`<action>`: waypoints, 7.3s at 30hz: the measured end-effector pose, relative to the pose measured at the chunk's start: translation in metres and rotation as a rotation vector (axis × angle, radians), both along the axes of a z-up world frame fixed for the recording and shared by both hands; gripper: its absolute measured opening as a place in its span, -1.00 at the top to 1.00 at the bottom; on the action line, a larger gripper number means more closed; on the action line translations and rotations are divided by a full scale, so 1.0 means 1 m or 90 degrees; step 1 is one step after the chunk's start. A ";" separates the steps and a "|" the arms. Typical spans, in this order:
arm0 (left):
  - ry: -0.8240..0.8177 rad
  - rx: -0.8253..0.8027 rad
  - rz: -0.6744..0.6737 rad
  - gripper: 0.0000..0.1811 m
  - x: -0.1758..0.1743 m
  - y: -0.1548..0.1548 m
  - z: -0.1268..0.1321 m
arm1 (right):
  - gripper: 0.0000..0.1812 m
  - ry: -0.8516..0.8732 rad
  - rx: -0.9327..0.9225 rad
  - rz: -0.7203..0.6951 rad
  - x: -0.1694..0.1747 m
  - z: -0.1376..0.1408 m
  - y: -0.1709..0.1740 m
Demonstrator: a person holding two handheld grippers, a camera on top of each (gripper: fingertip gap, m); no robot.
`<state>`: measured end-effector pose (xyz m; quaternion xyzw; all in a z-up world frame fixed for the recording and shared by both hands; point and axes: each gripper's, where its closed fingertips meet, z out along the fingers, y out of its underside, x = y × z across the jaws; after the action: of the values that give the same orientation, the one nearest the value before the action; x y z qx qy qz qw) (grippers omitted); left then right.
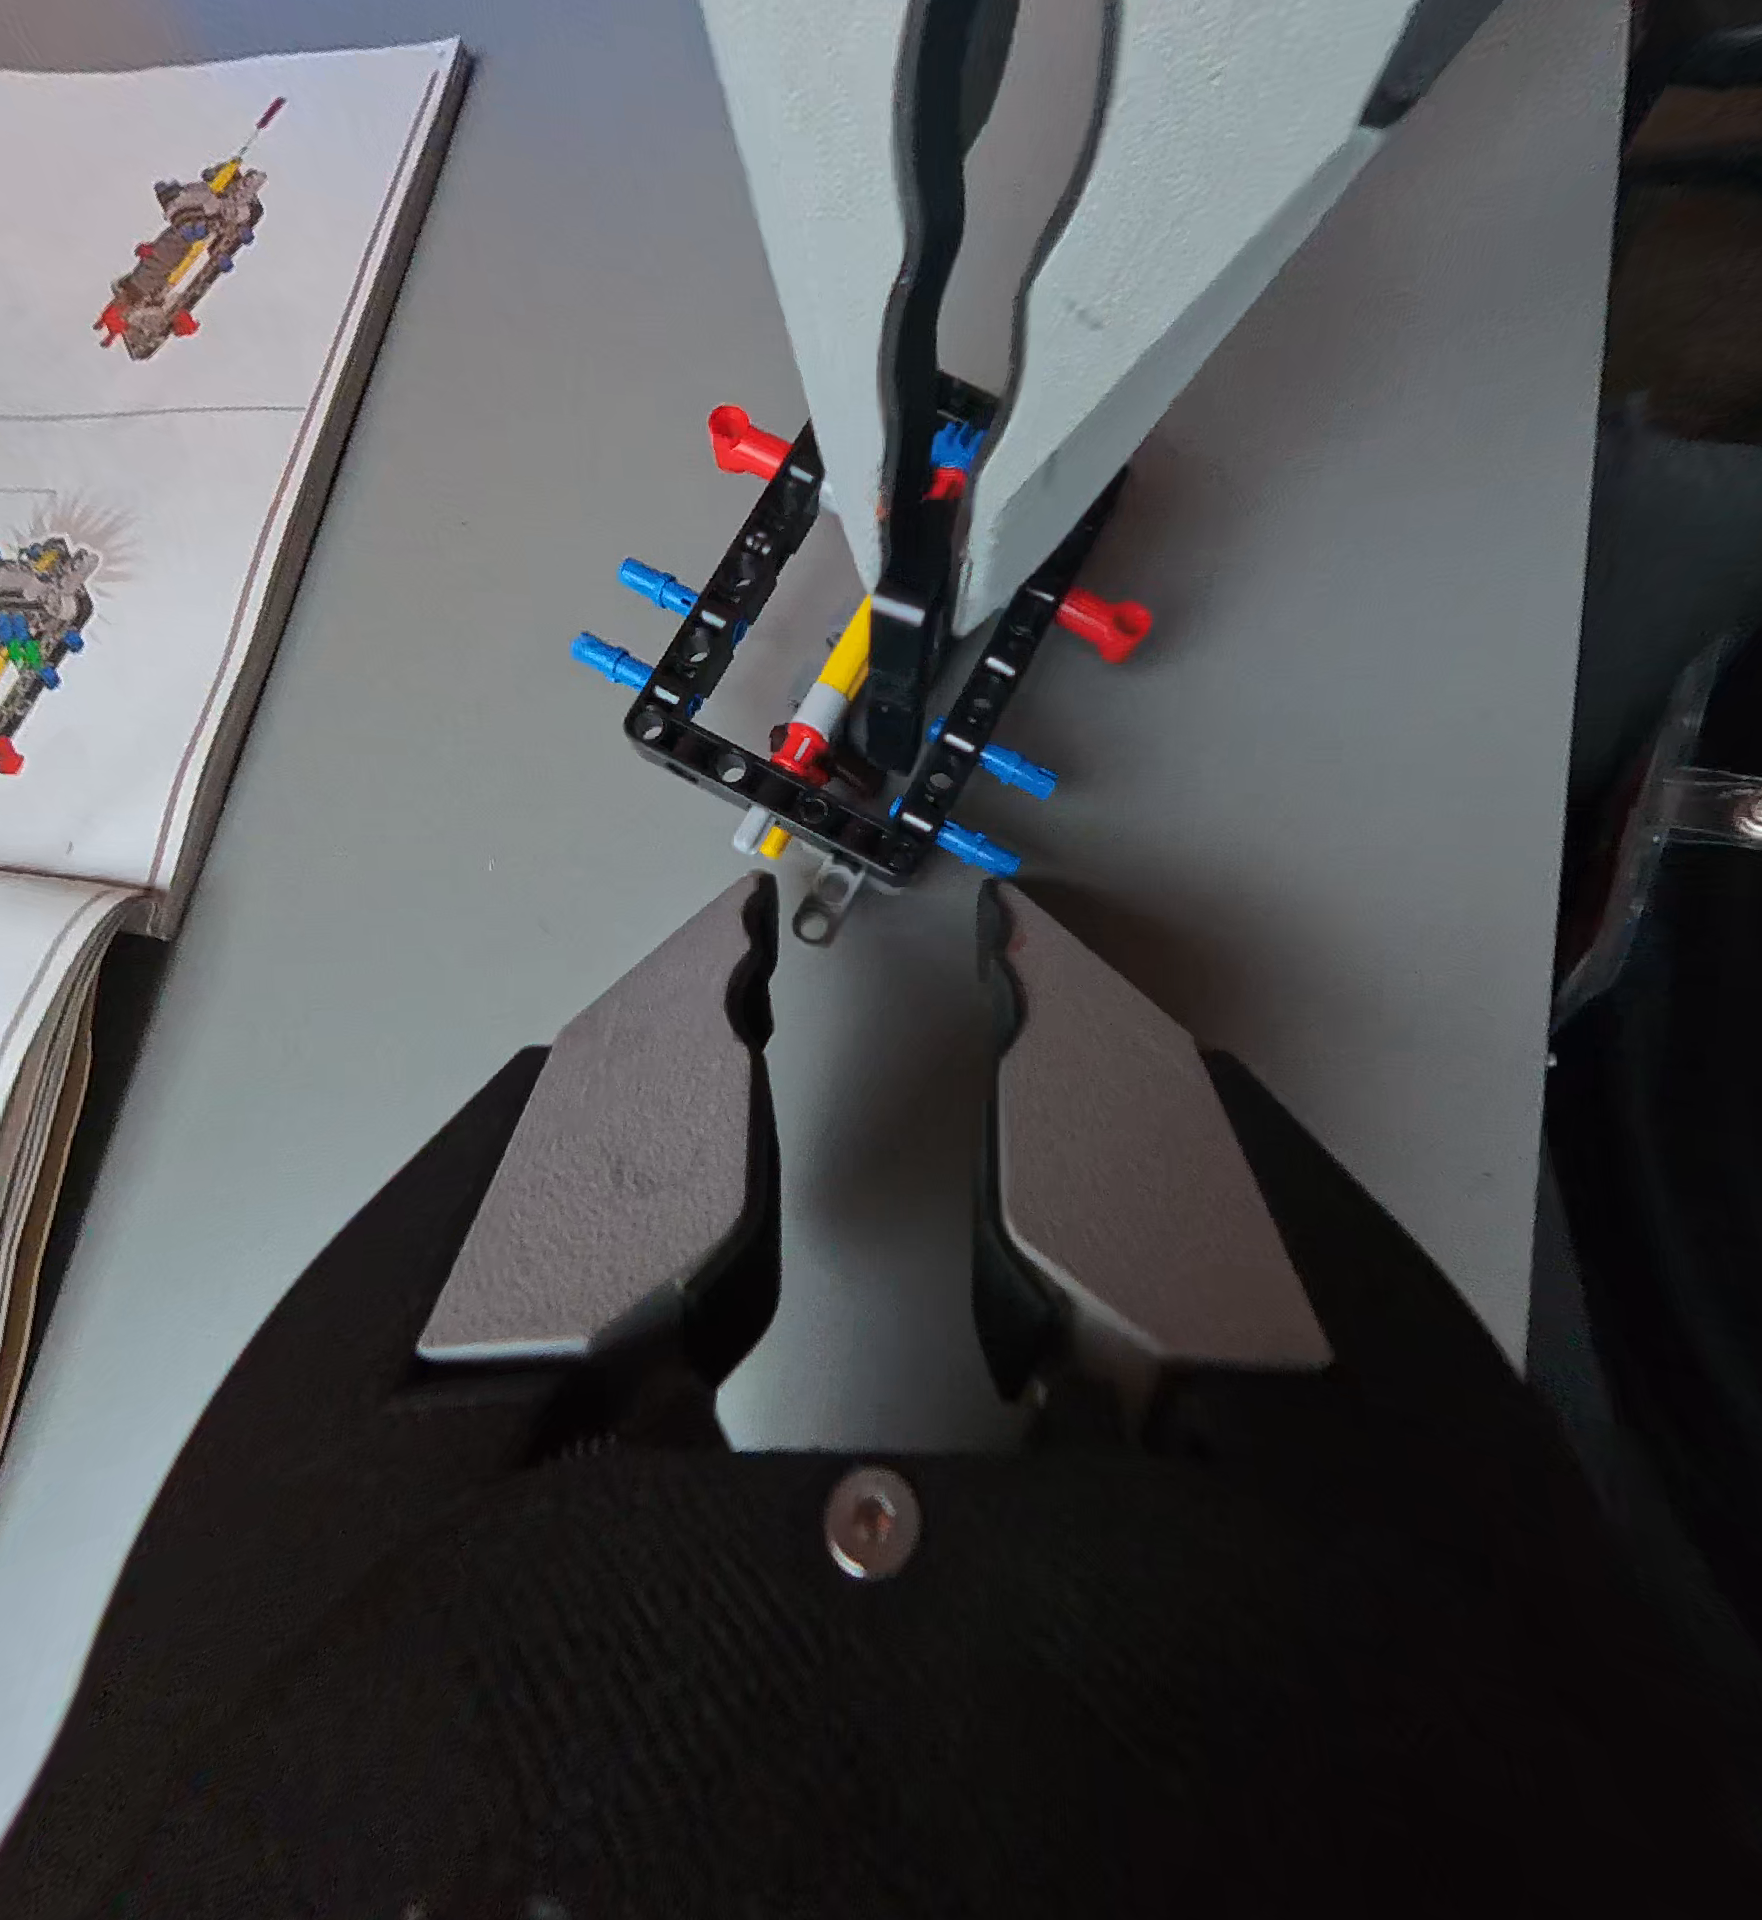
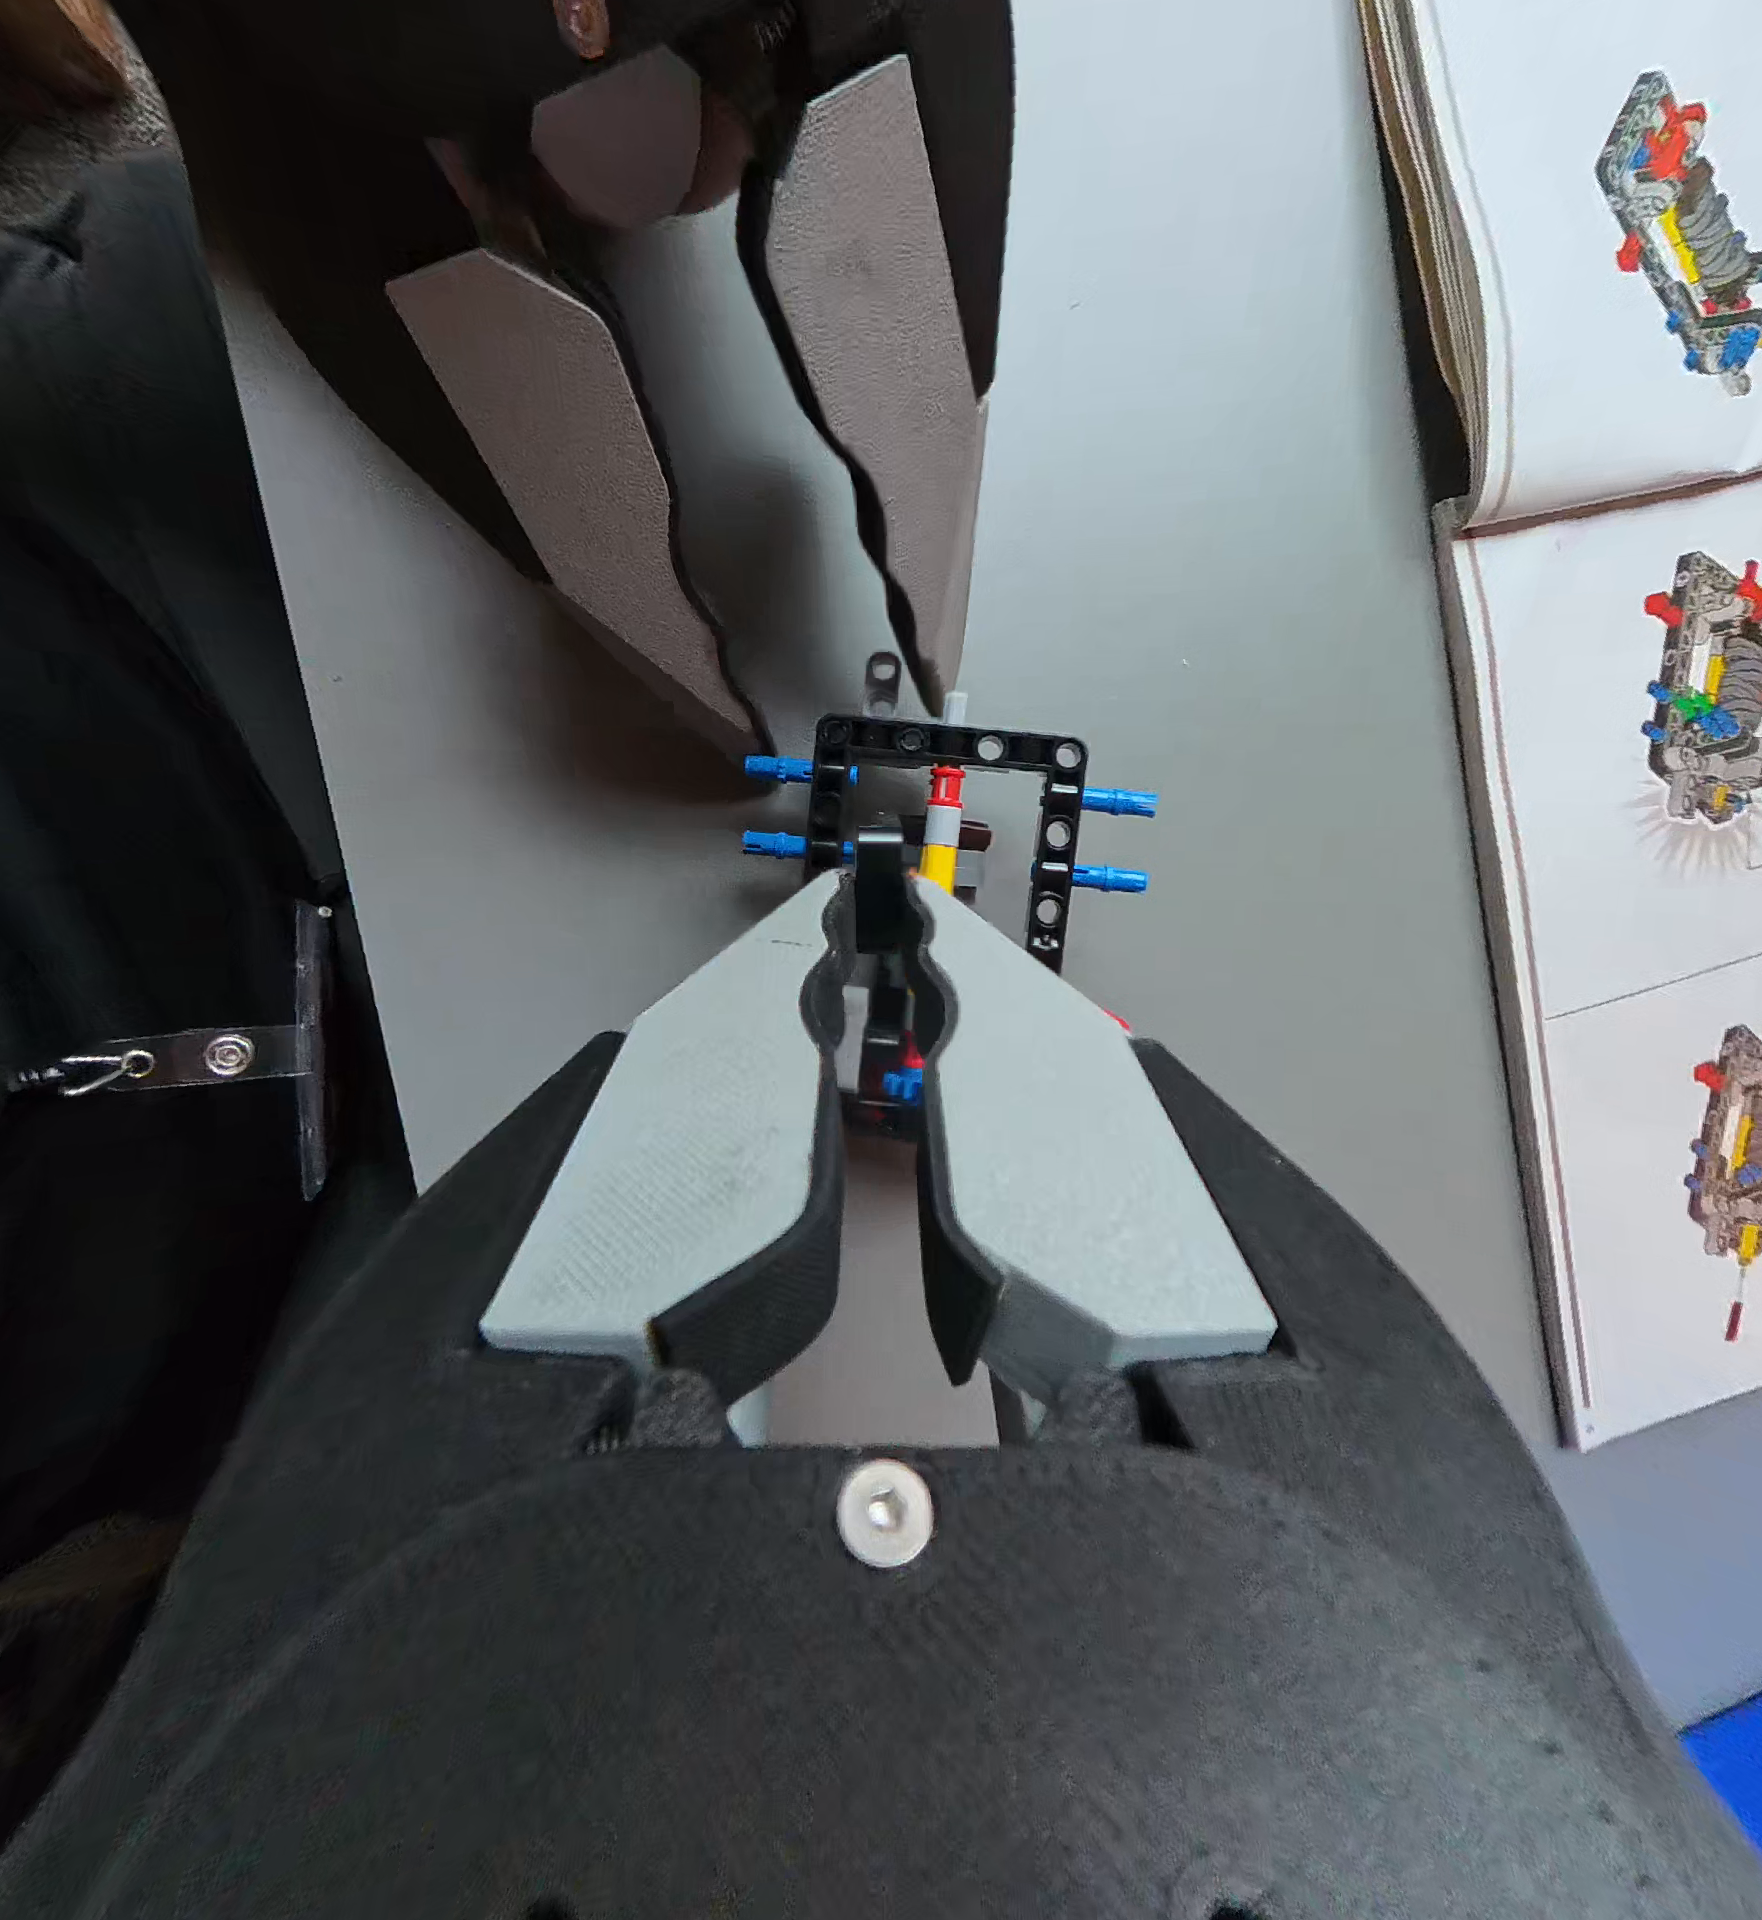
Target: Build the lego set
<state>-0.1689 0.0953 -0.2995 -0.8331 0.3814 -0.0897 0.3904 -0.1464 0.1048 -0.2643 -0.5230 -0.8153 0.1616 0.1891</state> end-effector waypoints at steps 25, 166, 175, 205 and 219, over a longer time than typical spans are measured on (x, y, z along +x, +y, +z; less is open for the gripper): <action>0.135 0.173 -0.014 0.80 0.011 0.014 0.005 | 0.95 0.029 -0.063 -0.009 -0.002 -0.017 0.008; 0.453 0.635 -0.228 0.86 0.048 -0.001 0.044 | 0.92 -0.090 -0.262 0.416 0.026 0.005 -0.015; 0.451 0.614 -0.218 0.85 0.044 0.002 0.038 | 0.88 -0.087 -0.367 0.358 0.028 -0.001 -0.014; 0.489 0.590 -0.225 0.76 0.042 0.003 0.020 | 0.91 -0.075 -0.433 0.342 0.026 -0.008 -0.020; 0.508 0.650 -0.236 0.66 0.046 -0.002 0.028 | 0.92 -0.107 -0.463 0.334 0.026 -0.007 -0.018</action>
<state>-0.1226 0.0932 -0.2713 -0.4344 0.6274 0.3509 0.5428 -0.1207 0.0872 -0.2712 -0.3425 -0.8229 0.4370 -0.1208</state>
